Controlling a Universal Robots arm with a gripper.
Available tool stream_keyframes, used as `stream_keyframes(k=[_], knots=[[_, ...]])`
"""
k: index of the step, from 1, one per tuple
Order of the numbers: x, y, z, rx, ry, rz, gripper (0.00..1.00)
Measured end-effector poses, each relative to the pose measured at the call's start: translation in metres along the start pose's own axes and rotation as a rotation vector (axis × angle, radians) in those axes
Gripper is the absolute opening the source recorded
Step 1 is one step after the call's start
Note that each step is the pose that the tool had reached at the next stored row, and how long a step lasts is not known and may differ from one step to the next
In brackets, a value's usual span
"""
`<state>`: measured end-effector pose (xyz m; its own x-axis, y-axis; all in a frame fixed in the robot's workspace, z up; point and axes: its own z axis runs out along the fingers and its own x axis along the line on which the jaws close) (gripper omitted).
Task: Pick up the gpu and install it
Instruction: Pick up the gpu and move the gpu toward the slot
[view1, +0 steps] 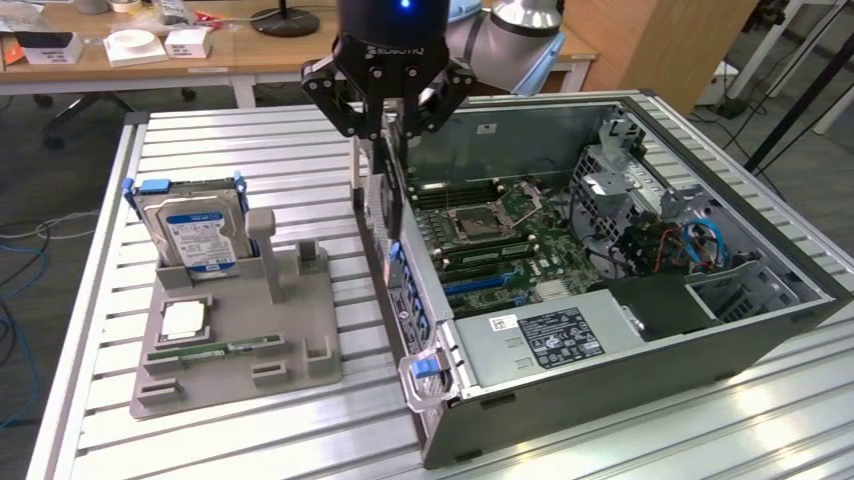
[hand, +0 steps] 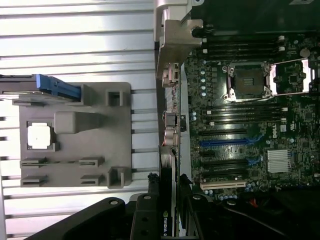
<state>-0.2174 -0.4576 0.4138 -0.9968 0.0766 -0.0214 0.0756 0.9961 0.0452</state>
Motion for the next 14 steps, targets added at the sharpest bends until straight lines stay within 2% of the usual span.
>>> stream_keyframes(k=[14], knots=[[-0.0051, 0.0004, 0.0001, 0.0001, 0.0000, 0.000, 0.26]])
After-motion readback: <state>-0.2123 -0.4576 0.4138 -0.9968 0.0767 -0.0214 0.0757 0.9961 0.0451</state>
